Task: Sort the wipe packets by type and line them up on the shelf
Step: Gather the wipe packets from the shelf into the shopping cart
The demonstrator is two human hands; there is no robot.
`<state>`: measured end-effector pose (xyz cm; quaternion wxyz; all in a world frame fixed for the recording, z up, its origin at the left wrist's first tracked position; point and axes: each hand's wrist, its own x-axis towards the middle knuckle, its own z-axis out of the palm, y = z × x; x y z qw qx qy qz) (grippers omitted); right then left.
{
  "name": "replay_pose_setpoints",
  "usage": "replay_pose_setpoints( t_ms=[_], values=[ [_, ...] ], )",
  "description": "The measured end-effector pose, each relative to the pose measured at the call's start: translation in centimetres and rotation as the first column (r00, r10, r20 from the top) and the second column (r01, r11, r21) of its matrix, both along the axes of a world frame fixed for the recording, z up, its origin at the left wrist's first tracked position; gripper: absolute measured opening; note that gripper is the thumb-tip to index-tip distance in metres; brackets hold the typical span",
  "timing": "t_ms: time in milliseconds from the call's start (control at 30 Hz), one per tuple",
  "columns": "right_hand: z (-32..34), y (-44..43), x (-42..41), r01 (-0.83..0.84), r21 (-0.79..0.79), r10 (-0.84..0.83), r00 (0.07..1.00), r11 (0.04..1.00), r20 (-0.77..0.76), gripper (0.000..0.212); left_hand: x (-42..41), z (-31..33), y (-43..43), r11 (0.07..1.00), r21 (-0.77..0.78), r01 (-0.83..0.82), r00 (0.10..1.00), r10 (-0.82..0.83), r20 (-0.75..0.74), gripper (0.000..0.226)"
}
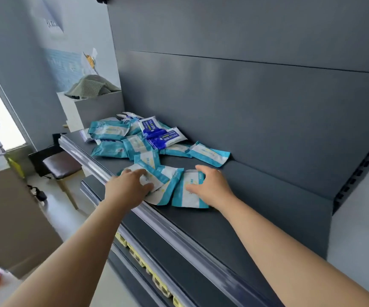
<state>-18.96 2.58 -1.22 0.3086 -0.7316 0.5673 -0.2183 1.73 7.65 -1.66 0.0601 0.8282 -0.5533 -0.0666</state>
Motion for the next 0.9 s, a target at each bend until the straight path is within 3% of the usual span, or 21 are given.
replay_pose_setpoints(
  t_ms=[133, 267, 333, 467, 567, 633, 667, 800, 900],
  values=[
    [-0.8, -2.0, 1.6, 0.019, 0.092, -0.042, 0.965, 0.996, 0.258, 0.06, 1.0, -0.3, -1.4, 0.999, -0.046, -0.021, 0.997, 0.025, 0.073, 0.08],
    [-1.2, -3.3, 3.6, 0.005, 0.177, -0.082, 0.9, 0.984, 0.429, 0.064, 2.3, -0.2, -4.1, 0.999, 0.003, -0.037, 0.981, 0.036, -0.189, 0.121],
    [-1.4, -3.8, 4.8, 0.014, 0.188, -0.097, 0.893, 0.982, 0.44, 0.068, 2.7, -0.2, -5.7, 1.0, -0.007, -0.013, 0.958, 0.01, -0.286, 0.131],
    [-1.0, -5.5, 6.1, 0.117, 0.08, -0.14, 0.903, 0.99, 0.406, 0.068, 3.2, 0.1, -8.5, 0.993, -0.116, 0.014, 0.871, -0.069, -0.487, 0.124],
    [-0.1, -7.3, 6.0, 0.226, -0.013, -0.204, 0.899, 0.974, 0.387, 0.079, 4.1, 0.8, -11.0, 0.976, -0.216, 0.039, 0.825, -0.154, -0.544, 0.085],
    [0.3, -8.5, 5.8, 0.284, 0.015, -0.271, 0.899, 0.959, 0.343, 0.091, 4.8, 0.9, -12.9, 0.963, -0.253, 0.094, 0.834, -0.215, -0.509, 0.056],
    [0.2, -9.0, 5.7, 0.306, 0.023, -0.299, 0.907, 0.952, 0.295, 0.091, 5.1, 0.9, -13.7, 0.96, -0.248, 0.127, 0.852, -0.234, -0.469, 0.054],
    [-0.4, -11.1, 5.4, 0.361, -0.07, -0.357, 0.932, 0.93, 0.063, 0.067, 6.0, 0.8, -17.6, 0.946, -0.141, 0.29, 0.892, -0.321, -0.317, 0.069],
    [-0.3, -12.4, 4.3, 0.371, -0.139, -0.395, 0.877, 0.918, -0.275, 0.076, 6.2, 0.6, -19.7, 0.929, -0.053, 0.366, 0.879, -0.364, -0.309, 0.075]
  ],
)
